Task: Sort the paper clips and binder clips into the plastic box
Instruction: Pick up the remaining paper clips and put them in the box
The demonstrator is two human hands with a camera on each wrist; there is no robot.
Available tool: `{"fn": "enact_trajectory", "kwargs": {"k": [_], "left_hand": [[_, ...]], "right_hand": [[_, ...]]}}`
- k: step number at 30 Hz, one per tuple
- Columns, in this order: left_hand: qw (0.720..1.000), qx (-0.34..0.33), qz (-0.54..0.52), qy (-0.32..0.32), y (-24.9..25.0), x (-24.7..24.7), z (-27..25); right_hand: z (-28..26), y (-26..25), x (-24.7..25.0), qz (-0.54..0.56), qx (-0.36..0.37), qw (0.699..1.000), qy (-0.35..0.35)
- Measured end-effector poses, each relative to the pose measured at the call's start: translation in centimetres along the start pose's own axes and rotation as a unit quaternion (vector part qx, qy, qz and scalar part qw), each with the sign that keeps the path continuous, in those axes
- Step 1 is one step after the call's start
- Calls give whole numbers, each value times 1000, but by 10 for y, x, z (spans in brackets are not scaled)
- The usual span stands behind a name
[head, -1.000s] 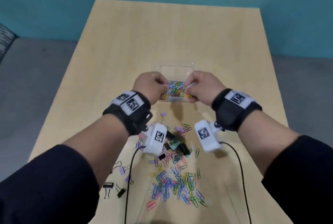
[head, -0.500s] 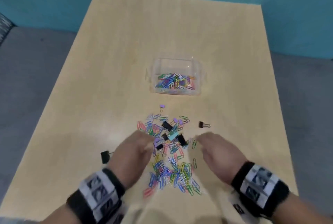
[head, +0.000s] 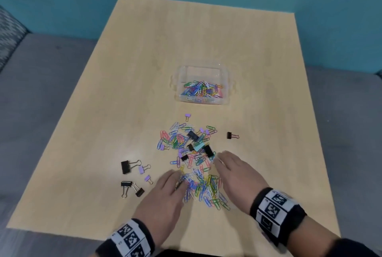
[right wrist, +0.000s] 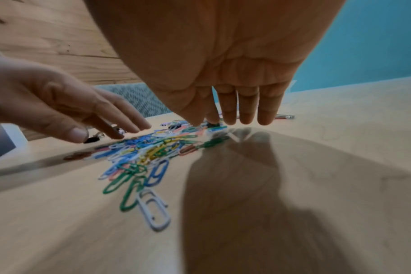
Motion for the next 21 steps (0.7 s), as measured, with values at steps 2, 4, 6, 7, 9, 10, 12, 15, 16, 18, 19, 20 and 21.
{"fn": "enact_trajectory", "kwargs": {"k": [2,4,6,7,9,10,12,15,16,18,19,20,21], "left_hand": [[999,47,-5,-14,-13,-4,0],[995,91,-25,-20,-27,-9,-1],[993,103,-42,-31,-35,-14,-1],[993,105,-45,-39,-37,-17,-1],[992,107,-46,-50,-38,-20,-2],[991,111,-46,-55,-37,-21,-2],[990,121,-41,-63,-35,-21,1],[989,136,-1,-54,-34,-16,10],[989,139,10,-49,-34,-13,13],[989,143,20,-42,-34,-9,15],[989,141,14,-44,-34,-11,14],[990,134,1,-48,-34,-15,14],[991,120,-12,-57,-33,-20,14]], "right_hand": [[4,-6,-2,-16,10,1000,-16],[4,-10,-2,-26,10,999,-25],[3,-12,1,-45,0,999,-23],[1,-12,1,-55,-7,998,-19],[-5,-13,-3,-67,-21,997,-14],[-9,-14,-6,-70,-29,997,-13],[-19,-17,-11,-73,-38,996,-16],[-31,-28,-14,-70,-33,997,-19],[-33,-31,-14,-63,-30,997,-18],[-37,-37,-12,-44,-19,999,-16],[-37,-39,-10,-35,-14,999,-14],[-36,-40,-7,-28,-10,1000,-10],[-34,-41,-5,-21,-9,1000,-6]]}}
Point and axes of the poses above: each hand's wrist, its own z-axis towards the middle knuckle, its own x-axis out of the back of the hand, y = z × x, the point moved 7 cm from there along z, towards the middle knuckle, and after that the axes turned 14 degrees about -x, right-handed, at the moved point
